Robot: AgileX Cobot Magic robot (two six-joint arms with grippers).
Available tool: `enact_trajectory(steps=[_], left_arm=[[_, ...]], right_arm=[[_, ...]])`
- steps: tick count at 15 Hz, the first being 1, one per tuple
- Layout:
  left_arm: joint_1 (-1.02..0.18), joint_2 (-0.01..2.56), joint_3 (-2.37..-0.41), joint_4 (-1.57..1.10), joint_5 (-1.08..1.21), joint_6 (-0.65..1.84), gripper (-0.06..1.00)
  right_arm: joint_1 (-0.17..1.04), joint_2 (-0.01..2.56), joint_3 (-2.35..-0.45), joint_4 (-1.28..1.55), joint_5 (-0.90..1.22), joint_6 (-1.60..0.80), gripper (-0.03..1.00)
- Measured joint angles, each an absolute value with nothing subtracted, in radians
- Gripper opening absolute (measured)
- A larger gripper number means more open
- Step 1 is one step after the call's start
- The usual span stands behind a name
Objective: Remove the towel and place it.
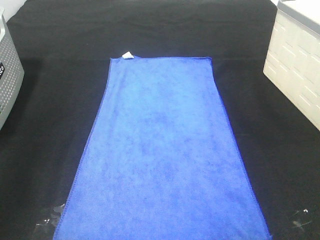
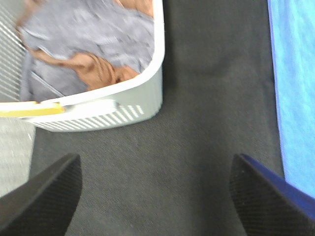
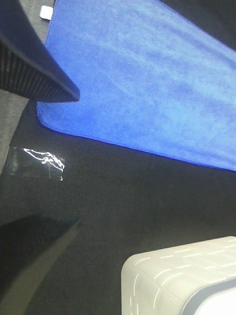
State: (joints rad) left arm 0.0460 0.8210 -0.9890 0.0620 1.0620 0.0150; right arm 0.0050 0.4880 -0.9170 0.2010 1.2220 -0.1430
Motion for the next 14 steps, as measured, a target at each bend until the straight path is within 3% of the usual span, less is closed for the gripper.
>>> enact_trajectory(steps=[8, 14], left_arm=[[0.046, 0.285, -0.738, 0.068, 1.045, 0.015, 0.77], [0.046, 0.033, -0.724, 0.056, 1.164, 0.016, 0.77]], right_arm=[[0.005, 0.177, -0.704, 0.205, 1.222, -0.144, 0.64], [0.005, 0.0, -0.581, 0.21, 1.219, -0.145, 0.64]])
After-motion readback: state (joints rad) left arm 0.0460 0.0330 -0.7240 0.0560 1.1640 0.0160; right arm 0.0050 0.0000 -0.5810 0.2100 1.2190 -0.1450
